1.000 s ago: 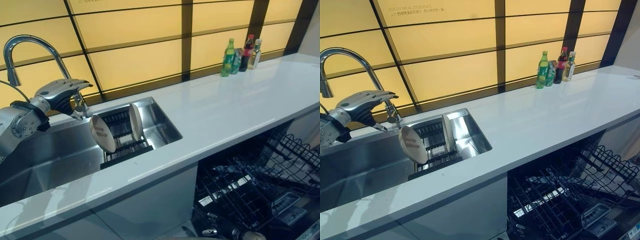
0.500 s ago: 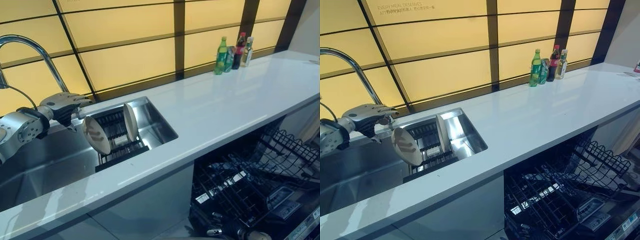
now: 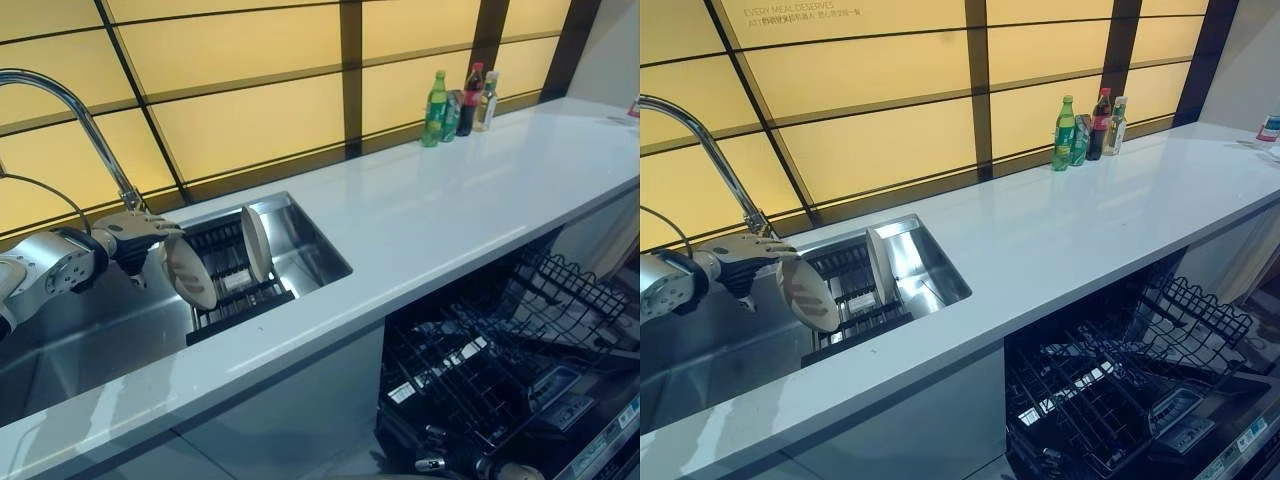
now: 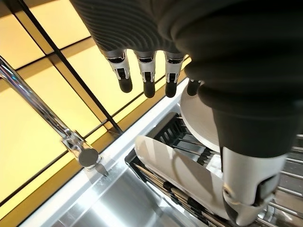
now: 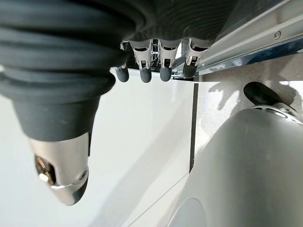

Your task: Pick up plates and place into dishwasher.

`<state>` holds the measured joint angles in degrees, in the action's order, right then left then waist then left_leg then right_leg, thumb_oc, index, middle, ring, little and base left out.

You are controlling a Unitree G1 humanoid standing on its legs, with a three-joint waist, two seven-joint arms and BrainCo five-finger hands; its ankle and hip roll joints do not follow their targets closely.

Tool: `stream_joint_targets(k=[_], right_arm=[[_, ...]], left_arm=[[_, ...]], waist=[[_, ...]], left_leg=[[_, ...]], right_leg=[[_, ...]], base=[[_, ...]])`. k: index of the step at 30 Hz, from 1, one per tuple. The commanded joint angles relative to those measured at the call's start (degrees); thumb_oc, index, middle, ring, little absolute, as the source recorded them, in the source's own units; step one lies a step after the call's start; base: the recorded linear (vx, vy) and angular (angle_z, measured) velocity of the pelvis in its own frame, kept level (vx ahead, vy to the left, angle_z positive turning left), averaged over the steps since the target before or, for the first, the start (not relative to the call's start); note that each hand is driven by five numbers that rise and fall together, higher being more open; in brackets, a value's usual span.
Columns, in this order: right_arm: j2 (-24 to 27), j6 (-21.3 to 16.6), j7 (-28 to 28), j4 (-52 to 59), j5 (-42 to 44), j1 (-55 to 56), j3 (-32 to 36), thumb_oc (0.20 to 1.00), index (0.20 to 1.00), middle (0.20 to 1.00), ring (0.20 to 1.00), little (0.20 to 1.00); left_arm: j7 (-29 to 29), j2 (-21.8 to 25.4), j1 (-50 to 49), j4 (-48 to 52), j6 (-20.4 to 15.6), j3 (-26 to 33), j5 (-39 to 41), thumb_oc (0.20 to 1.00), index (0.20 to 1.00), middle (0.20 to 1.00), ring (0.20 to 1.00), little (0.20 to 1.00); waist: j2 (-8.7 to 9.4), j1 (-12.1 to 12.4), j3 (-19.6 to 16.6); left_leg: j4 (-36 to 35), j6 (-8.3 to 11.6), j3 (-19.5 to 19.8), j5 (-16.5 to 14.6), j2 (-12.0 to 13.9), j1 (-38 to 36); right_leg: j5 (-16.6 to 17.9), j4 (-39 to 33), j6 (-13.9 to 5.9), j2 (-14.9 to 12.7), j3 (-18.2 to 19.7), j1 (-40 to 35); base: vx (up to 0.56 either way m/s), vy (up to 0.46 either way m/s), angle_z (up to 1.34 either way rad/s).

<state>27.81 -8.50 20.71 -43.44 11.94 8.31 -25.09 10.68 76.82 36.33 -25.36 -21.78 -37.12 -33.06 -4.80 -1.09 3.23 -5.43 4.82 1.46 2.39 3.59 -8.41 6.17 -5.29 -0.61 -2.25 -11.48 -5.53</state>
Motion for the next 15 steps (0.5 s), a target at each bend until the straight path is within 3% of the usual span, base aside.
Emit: stream_joint_targets(k=[1,15], right_arm=[[0.6,-2.7,-0.2,1.8,2.0,-2.1,0.4,1.000,1.000,1.000,1.000,1.000],[3.5,-3.6,-0.3,3.3,2.6,-2.4,2.4,1.000,1.000,1.000,1.000,1.000]], left_arm=[[-0.7,-0.9,6.9,-3.9,0.8,0.5,-1.7,1.000,1.000,1.000,1.000,1.000],[-3.1,-4.3,7.1,-9.8,1.0,-0.9,-6.0,1.000,1.000,1.000,1.000,1.000]], waist=[[1.83,-1.8,2.6],[2.28,-3.6,5.5]], left_leg=[[0.4,-4.88,-4.8,-2.7,-6.1,0.9],[0.4,-5.26,-5.4,-2.2,-6.3,2.1]], right_leg=[[-2.2,0.3,-6.32,-2.1,1.9,-0.8],[-0.9,0.3,-6.47,-2.2,3.7,1.2]], base=[[0.00,0.000,0.00],[-0.02,0.071,-0.06]])
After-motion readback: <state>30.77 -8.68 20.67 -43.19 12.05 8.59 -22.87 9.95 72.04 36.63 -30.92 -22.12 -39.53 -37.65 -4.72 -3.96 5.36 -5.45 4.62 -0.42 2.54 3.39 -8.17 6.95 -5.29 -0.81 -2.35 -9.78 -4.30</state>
